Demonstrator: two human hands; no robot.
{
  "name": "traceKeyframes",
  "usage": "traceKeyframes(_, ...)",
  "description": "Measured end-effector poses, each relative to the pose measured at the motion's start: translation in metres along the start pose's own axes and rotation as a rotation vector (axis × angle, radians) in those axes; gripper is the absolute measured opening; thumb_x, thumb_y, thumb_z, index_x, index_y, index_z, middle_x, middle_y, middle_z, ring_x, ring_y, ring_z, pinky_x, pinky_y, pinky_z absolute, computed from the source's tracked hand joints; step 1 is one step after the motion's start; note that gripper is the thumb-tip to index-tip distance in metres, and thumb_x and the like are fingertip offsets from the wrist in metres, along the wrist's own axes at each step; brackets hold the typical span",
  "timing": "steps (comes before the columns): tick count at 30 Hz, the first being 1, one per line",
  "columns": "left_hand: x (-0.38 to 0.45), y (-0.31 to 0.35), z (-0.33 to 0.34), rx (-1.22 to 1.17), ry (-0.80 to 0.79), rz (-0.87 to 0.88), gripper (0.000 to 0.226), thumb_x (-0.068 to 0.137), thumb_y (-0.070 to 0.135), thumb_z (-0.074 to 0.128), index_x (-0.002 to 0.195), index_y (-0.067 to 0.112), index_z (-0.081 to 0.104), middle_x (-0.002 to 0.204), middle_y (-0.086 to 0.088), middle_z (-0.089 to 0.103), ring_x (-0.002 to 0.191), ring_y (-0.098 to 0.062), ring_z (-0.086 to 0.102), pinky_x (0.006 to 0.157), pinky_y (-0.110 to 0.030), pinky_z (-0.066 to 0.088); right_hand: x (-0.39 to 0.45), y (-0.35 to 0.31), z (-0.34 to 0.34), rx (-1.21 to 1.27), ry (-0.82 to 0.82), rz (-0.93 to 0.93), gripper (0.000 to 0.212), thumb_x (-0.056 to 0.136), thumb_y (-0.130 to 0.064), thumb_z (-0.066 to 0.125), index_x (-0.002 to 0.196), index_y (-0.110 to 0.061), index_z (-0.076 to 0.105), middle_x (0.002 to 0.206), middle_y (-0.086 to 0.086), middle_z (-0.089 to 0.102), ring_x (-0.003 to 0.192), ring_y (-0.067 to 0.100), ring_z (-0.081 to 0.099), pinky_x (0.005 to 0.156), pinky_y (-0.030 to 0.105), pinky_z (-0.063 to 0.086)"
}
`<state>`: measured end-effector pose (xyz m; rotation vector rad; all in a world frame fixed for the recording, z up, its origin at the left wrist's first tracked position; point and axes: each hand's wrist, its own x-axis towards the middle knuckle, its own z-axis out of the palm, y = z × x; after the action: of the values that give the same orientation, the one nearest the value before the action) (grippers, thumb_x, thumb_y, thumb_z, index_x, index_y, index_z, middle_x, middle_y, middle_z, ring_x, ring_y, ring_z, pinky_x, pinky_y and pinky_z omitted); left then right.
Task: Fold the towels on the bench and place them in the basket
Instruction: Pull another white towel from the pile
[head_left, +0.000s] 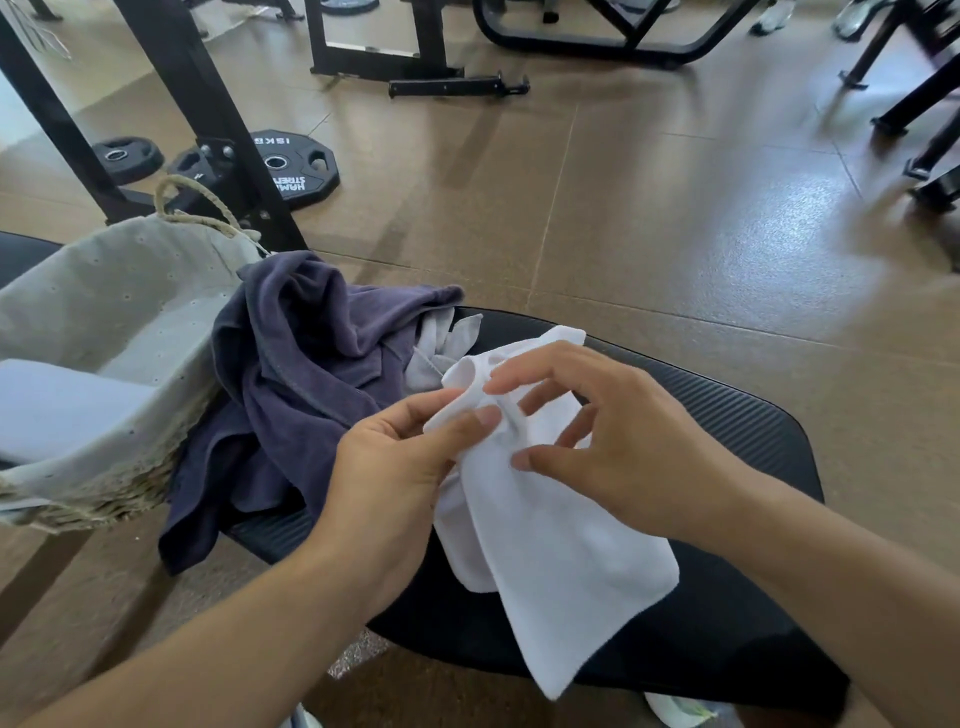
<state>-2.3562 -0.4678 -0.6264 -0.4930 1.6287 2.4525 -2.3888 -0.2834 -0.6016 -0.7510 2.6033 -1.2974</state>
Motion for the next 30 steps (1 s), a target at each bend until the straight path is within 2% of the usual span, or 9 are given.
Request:
traceKeyframes(4,0.0,0.005,0.002,-0.103,-0.066,-0.086,0.033,0.075,0.011,0.071,0.105,0.0,0.077,0.096,-0.02,0.076,0.072,-0.021,0.073,0.062,-0.026,0.06,0.003,0.007,0.001,-0.051,0.061,-0.088,0.035,0.083,-0.014,0.083,0.111,-0.031,0.071,0.12,-0.021,0.065,0.107,0.009,0.064,0.078,0.023,0.056)
traceKeyframes(9,-0.003,0.005,0.002,-0.037,-0.177,-0.111,0.035,0.085,0.015,0.066,0.119,0.01,0.075,0.115,-0.016,0.074,0.102,-0.025,0.073,0.089,-0.029,0.059,0.005,0.008,-0.002,-0.029,0.247,-0.013,0.017,0.086,-0.018,0.08,0.091,-0.033,0.075,0.093,-0.016,0.065,0.085,0.013,0.065,0.069,0.02,0.051)
traceKeyframes(15,-0.002,0.003,0.003,0.054,-0.035,-0.018,0.033,0.083,0.021,0.07,0.113,0.013,0.077,0.109,-0.012,0.077,0.102,-0.025,0.074,0.087,-0.033,0.061,0.001,0.003,0.0,-0.057,0.202,0.073,0.006,0.087,-0.034,0.076,0.089,-0.036,0.072,0.064,-0.014,0.057,0.056,0.008,0.054,0.057,0.013,0.038)
traceKeyframes(18,0.0,0.007,0.001,0.05,0.075,0.061,0.028,0.073,0.022,0.077,0.097,0.008,0.073,0.089,-0.009,0.078,0.076,-0.021,0.073,0.067,-0.03,0.063,0.0,-0.003,-0.001,-0.047,0.231,0.086,0.01,0.084,-0.037,0.077,0.091,-0.039,0.071,0.075,-0.019,0.068,0.064,0.003,0.063,0.063,0.011,0.042)
traceKeyframes(20,0.0,0.009,0.001,0.024,0.114,0.112,0.024,0.07,0.02,0.078,0.087,0.009,0.067,0.075,-0.004,0.075,0.062,-0.015,0.068,0.055,-0.026,0.057,-0.001,-0.006,-0.003,-0.078,0.151,0.08,0.02,0.083,-0.039,0.08,0.099,-0.042,0.068,0.087,-0.025,0.071,0.071,0.0,0.067,0.068,0.011,0.047)
traceKeyframes(22,0.001,0.009,0.0,0.025,0.164,0.164,0.022,0.067,0.023,0.079,0.082,0.012,0.067,0.073,-0.003,0.075,0.064,-0.015,0.068,0.059,-0.028,0.057,-0.002,-0.005,-0.003,-0.144,-0.003,0.082,0.033,0.085,-0.036,0.08,0.11,-0.047,0.062,0.1,-0.027,0.072,0.08,-0.008,0.066,0.074,0.01,0.048)
traceKeyframes(24,0.002,0.01,-0.001,0.036,0.215,0.201,0.026,0.062,0.029,0.081,0.081,0.012,0.072,0.08,-0.007,0.077,0.072,-0.02,0.07,0.072,-0.037,0.06,-0.003,-0.004,0.0,-0.215,-0.046,0.05,0.037,0.091,-0.026,0.076,0.117,-0.048,0.06,0.105,-0.026,0.072,0.087,-0.017,0.061,0.079,0.004,0.044)
traceKeyframes(27,0.001,0.011,-0.001,0.06,0.251,0.219,0.032,0.062,0.034,0.082,0.084,0.011,0.078,0.089,-0.015,0.078,0.083,-0.03,0.072,0.088,-0.054,0.058,-0.002,-0.002,0.002,-0.207,0.087,-0.013,0.025,0.094,-0.019,0.072,0.108,-0.04,0.071,0.093,-0.026,0.075,0.084,-0.012,0.065,0.075,0.003,0.041)
traceKeyframes(30,-0.003,0.011,-0.001,0.149,0.248,0.232,0.022,0.075,0.032,0.079,0.087,0.014,0.08,0.089,-0.012,0.079,0.09,-0.037,0.074,0.088,-0.057,0.058,-0.001,-0.004,-0.002,-0.14,0.163,-0.067,0.016,0.088,-0.022,0.076,0.096,-0.035,0.078,0.085,-0.023,0.07,0.082,-0.002,0.066,0.071,0.007,0.043)
